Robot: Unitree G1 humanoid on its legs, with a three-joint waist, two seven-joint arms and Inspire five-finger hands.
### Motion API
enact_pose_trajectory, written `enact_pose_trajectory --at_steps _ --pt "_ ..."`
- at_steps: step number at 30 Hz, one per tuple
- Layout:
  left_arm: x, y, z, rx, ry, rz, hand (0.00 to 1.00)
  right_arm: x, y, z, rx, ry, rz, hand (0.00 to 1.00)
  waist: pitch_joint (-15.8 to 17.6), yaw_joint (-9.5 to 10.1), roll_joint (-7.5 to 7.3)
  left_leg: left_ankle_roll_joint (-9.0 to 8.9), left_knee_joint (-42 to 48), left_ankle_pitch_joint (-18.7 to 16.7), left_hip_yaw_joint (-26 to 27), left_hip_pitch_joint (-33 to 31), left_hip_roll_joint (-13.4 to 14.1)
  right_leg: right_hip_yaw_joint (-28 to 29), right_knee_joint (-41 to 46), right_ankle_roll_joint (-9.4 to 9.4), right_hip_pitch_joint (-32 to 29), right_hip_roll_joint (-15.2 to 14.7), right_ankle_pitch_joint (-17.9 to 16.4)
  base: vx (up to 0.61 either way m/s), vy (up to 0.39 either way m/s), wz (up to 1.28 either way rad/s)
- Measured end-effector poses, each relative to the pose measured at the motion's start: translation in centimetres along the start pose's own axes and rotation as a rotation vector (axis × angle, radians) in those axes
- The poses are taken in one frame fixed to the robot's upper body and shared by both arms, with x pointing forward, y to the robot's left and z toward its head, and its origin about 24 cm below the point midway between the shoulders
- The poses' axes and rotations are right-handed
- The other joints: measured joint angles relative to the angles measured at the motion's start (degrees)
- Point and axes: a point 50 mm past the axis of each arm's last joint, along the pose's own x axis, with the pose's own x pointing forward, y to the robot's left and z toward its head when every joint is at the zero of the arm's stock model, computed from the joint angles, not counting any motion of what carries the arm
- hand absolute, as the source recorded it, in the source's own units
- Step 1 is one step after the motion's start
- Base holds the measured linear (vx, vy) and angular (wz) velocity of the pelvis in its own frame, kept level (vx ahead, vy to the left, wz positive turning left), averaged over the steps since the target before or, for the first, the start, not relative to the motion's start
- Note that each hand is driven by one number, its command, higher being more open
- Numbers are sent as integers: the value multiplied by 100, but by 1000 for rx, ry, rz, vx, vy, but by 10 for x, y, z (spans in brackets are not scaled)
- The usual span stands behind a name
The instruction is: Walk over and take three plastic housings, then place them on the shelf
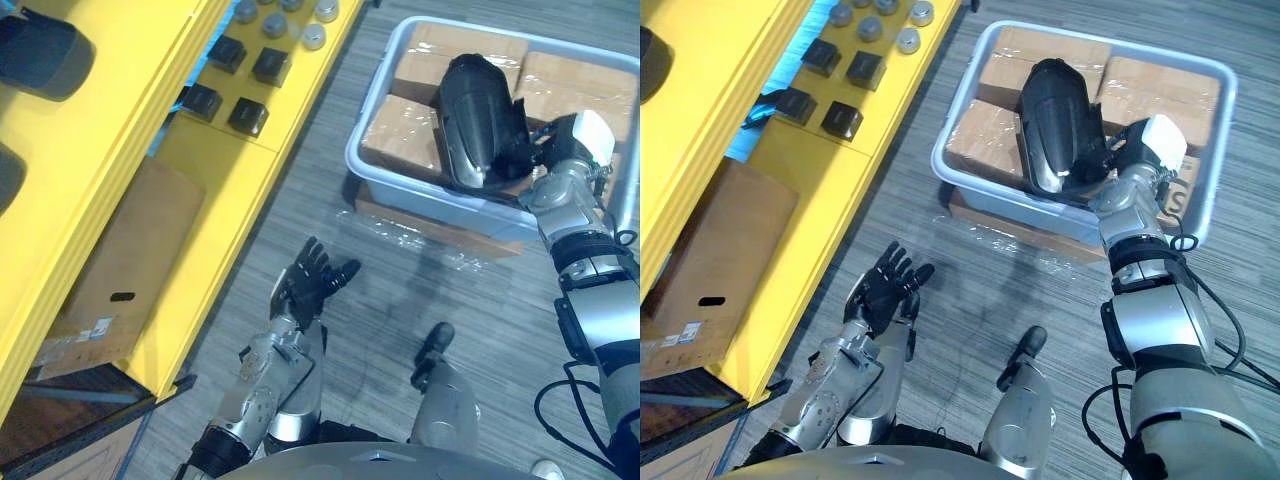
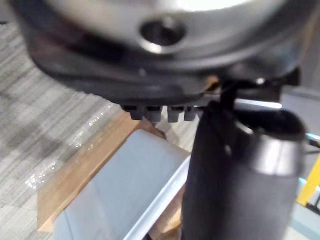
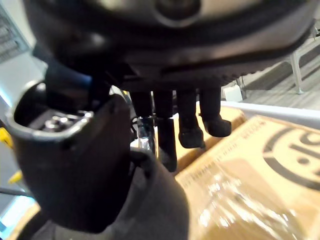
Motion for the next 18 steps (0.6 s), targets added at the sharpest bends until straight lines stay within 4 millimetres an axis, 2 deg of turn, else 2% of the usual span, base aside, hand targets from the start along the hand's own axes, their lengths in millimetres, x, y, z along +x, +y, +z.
enact_pose_trajectory --at_steps 3,6,12,15,18 --pt "1 -5 11 11 -38 -46 100 -1 -4 13 -3 -73 -42 0 6 -97 -129 -1 -94 1 85 219 17 53 -104 1 164 23 39 37 -10 -15" --pt "10 -15 29 31 -95 -120 100 -4 -4 21 8 -133 -54 0 -18 -125 -349 -13 -185 -3 229 415 83 162 -191 -7 272 90 78 43 -17 -20" --pt "27 -30 41 56 -72 -203 100 -10 3 37 -11 -207 -51 0 -9 -241 -541 -64 -183 -66 404 687 199 328 -383 -35 483 223 184 15 -10 -17" --pt "46 -36 40 40 1 -245 100 -13 4 47 -20 -255 -58 0 -15 -222 -578 -96 -173 -96 539 777 291 450 -496 -67 515 323 235 -36 -29 -27" --pt "69 -40 38 24 101 -253 100 -14 4 68 -40 -345 -64 0 -17 -276 -651 -83 -176 -126 668 774 351 566 -655 -87 469 400 325 -44 -18 -25"
